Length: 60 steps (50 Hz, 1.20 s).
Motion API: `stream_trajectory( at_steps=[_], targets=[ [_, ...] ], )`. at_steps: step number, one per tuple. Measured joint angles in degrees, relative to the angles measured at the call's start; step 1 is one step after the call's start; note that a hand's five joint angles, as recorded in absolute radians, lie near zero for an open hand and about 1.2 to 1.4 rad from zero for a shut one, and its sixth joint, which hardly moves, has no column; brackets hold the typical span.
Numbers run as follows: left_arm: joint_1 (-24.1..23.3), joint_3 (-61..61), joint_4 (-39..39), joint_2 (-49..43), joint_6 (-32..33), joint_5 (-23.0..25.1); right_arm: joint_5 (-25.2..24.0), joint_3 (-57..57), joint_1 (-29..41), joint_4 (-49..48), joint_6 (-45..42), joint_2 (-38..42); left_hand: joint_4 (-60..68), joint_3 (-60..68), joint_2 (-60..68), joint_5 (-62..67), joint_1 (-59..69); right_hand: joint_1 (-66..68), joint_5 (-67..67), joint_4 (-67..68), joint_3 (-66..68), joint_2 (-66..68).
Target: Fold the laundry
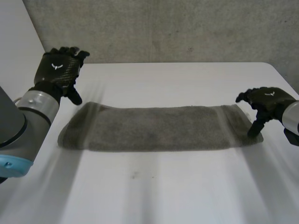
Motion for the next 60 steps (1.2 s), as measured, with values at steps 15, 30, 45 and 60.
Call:
stream_trajectory(
  at_steps=[15,30,45,60],
  targets=[
    [3.76,-3.95,-0.74,-0.41,-8.61,3.25,-1.81,9.03,-4.65,-18.05,-5.55,8.52,0.0,0.0,0.0,0.0,0.0,11.79,12.96,14.24,14.58,14.05],
    [3.72,-5.38,-0.08,-0.38,-8.27,3.07,-1.4,8.39,-6.7,-20.75,-12.3,13.52,0.0,0.0,-0.01,0.0,0.0,41.51,50.82,53.92,53.88,53.1],
    [3.7,-5.55,-0.11,-0.35,-8.27,2.98,5.77,3.69,-17.1,-20.07,-21.99,10.64,0.0,0.0,-0.01,0.0,0.0,41.51,51.09,53.94,53.89,53.1],
    [3.54,-5.88,-0.11,-0.02,-8.27,2.92,5.2,1.71,-1.06,-23.73,-14.39,2.92,0.0,0.0,-0.02,0.0,0.0,41.83,51.64,54.18,54.15,53.11]
  ],
)
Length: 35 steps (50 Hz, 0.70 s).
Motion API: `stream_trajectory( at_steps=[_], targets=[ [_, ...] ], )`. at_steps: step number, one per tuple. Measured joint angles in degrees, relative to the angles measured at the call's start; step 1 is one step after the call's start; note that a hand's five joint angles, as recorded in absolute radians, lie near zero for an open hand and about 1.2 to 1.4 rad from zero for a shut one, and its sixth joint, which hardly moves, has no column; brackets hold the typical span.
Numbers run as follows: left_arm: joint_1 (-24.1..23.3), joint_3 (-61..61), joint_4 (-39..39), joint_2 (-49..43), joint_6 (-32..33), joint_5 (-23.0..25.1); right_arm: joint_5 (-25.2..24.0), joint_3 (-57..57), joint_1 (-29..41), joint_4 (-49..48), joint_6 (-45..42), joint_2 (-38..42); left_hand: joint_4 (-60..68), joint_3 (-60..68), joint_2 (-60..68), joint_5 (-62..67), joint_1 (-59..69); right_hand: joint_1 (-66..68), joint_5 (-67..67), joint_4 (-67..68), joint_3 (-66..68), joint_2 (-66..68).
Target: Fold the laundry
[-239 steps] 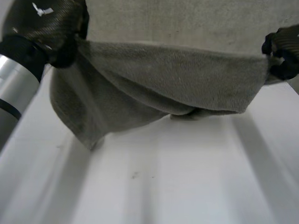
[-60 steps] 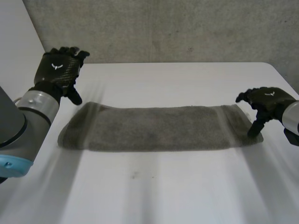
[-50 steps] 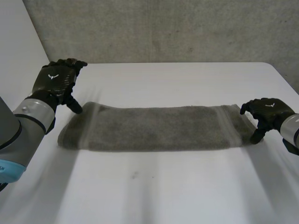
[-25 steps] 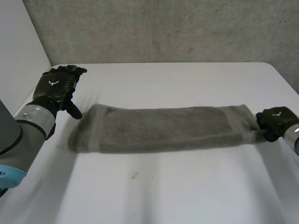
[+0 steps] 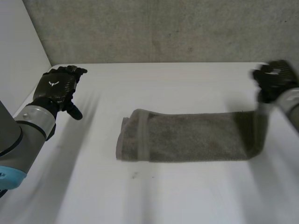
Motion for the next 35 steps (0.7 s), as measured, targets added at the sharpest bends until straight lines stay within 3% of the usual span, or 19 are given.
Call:
stream_trajectory(
  at_steps=[2,8,15,19,22,24,27,35],
  targets=[
    [0.0,-0.24,0.02,0.05,0.0,-0.03,-2.08,0.21,11.94,-3.63,3.41,-0.44,0.0,0.0,0.0,0.0,0.0,0.0,0.16,0.0,0.0,0.0],
    [-0.03,-0.87,0.07,0.08,0.02,0.01,-3.32,-1.23,30.09,-10.33,4.74,4.74,0.0,0.0,-0.02,0.0,0.0,0.0,0.26,0.0,0.0,0.0],
    [-0.08,-1.21,0.13,0.08,0.08,0.03,-2.9,-4.89,42.0,-12.93,4.33,15.53,0.0,0.0,-0.03,0.0,0.0,0.0,0.33,0.0,0.0,0.0],
    [-0.23,-1.22,0.14,0.07,0.09,0.04,-2.49,-5.83,44.64,-12.49,3.93,19.69,0.0,0.0,-0.03,0.0,0.0,-4.61,-4.5,-5.15,-6.14,-6.06],
    [-0.48,-1.15,0.12,0.02,0.12,0.09,-1.53,-5.68,44.85,-11.75,4.06,19.58,0.0,0.0,-0.03,0.0,0.0,-31.83,-35.02,-37.34,-37.0,-36.91],
    [-0.68,-1.01,0.1,-0.01,0.13,0.11,-0.73,-5.37,44.67,-11.16,4.34,18.58,0.0,0.0,-0.03,0.0,0.0,-39.37,-46.79,-49.46,-48.98,-48.6],
    [-1.75,-0.16,0.07,-0.17,0.09,0.1,1.29,-4.14,43.31,-9.34,5.82,14.66,0.0,0.0,-0.03,0.0,0.0,-42.21,-52.59,-55.17,-55.78,-54.24],
    [-7.47,4.02,-0.14,-1.82,0.02,-0.45,3.23,0.65,36.31,-4.72,13.4,6.19,0.02,0.01,0.08,0.0,0.0,-42.21,-52.65,-55.17,-55.83,-54.24]
  ],
)
